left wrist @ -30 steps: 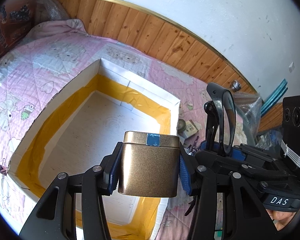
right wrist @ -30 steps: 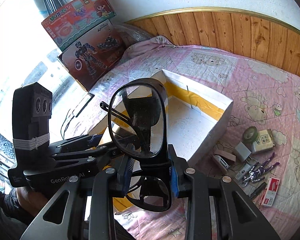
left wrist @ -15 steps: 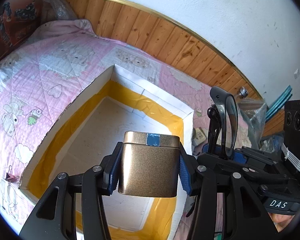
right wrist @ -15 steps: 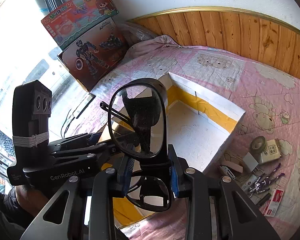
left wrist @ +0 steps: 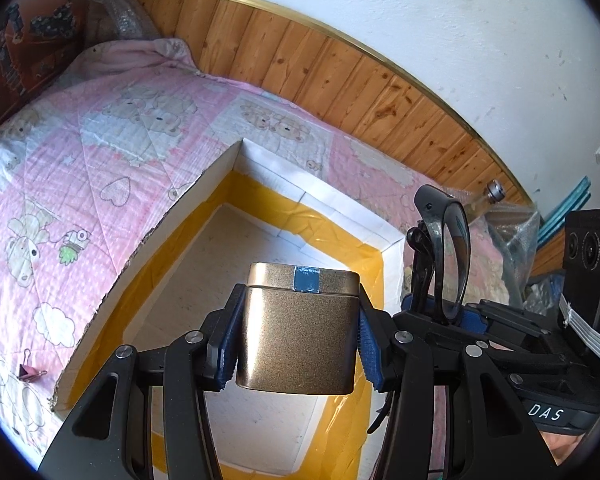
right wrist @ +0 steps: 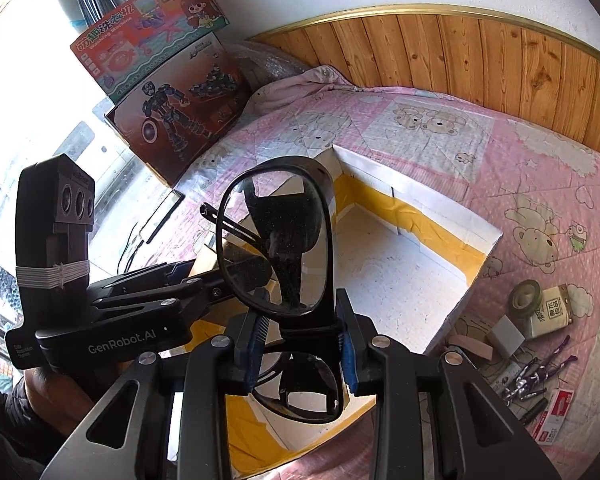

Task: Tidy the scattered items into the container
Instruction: 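Carry the tin and eyeglasses over the white box with both tools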

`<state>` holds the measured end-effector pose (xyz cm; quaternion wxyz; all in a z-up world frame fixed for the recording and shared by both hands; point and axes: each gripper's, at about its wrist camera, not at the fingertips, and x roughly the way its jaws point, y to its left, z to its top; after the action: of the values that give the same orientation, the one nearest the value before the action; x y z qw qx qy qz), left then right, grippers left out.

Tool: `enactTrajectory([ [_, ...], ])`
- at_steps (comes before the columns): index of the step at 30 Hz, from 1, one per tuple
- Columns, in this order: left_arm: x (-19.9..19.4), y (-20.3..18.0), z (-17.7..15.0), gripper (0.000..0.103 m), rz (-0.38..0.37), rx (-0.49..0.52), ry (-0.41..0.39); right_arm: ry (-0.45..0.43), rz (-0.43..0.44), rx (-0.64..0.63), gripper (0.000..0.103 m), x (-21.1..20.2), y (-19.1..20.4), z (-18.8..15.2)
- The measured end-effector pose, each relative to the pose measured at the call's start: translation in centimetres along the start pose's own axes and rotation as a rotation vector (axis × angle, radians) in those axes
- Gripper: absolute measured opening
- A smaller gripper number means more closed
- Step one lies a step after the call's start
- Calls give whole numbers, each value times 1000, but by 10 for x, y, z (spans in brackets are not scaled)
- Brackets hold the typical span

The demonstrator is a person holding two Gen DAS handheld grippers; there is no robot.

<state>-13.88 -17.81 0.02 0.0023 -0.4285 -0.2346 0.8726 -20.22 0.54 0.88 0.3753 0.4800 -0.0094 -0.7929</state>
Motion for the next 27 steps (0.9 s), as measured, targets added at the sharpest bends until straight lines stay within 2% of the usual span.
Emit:
enactTrajectory([
  [12,18,6,16,51,14,7,29,10,-16,23,33,15,-11,11],
  [27,41,6,31,51,32,22,77,48,-78,45,33,37,-24,20],
])
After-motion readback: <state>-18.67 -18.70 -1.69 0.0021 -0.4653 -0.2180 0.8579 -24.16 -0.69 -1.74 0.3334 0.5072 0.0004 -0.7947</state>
